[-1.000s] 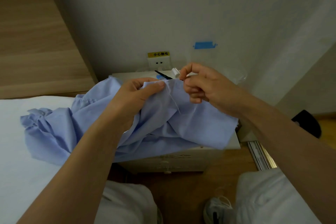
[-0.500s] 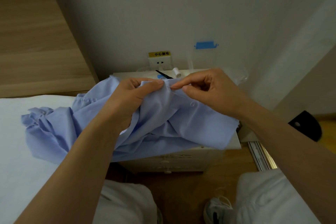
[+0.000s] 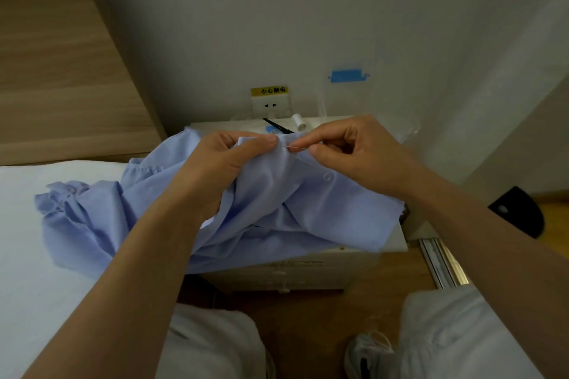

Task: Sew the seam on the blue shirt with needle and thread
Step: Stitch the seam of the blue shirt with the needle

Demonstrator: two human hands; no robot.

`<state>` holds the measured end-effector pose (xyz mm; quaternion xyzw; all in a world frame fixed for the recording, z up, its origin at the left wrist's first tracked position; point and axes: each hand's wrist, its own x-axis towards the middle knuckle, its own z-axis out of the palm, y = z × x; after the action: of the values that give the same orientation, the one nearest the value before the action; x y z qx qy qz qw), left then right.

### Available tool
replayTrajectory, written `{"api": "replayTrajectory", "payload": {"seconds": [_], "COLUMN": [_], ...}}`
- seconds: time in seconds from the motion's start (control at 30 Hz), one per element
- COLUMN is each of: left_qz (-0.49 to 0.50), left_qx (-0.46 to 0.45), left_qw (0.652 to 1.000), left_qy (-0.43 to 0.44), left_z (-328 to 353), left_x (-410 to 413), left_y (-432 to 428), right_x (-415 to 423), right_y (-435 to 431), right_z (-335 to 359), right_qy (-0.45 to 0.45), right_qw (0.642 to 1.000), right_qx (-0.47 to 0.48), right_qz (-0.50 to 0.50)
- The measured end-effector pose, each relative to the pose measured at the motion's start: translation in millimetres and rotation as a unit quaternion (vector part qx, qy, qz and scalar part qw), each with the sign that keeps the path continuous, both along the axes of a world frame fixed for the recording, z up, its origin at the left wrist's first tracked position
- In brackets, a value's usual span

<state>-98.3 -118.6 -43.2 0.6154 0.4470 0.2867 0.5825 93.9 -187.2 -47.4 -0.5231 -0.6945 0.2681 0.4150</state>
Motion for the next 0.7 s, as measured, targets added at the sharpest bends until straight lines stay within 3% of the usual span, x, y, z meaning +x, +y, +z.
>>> {"api": "replayTrajectory", "payload": {"seconds": [0.37,0.7], "left_qz": [-0.016,-0.066], "left_qx": [0.052,0.067], "left_qw": [0.997,0.995], "left_qy": [0.062,0.039], "left_z": [-0.4,2.3], "left_x": [0.3,1.5], "left_y": [0.4,-5.6], "right_x": [1.0,1.8], "right_y": [0.5,-1.0], "right_z": [-1.0,3.1], "right_qy": [-0.048,-0.020], "right_qw": [0.999,0.985], "right_qx": [-0.010,-0.165], "right_qz": [-0.007,0.053]}}
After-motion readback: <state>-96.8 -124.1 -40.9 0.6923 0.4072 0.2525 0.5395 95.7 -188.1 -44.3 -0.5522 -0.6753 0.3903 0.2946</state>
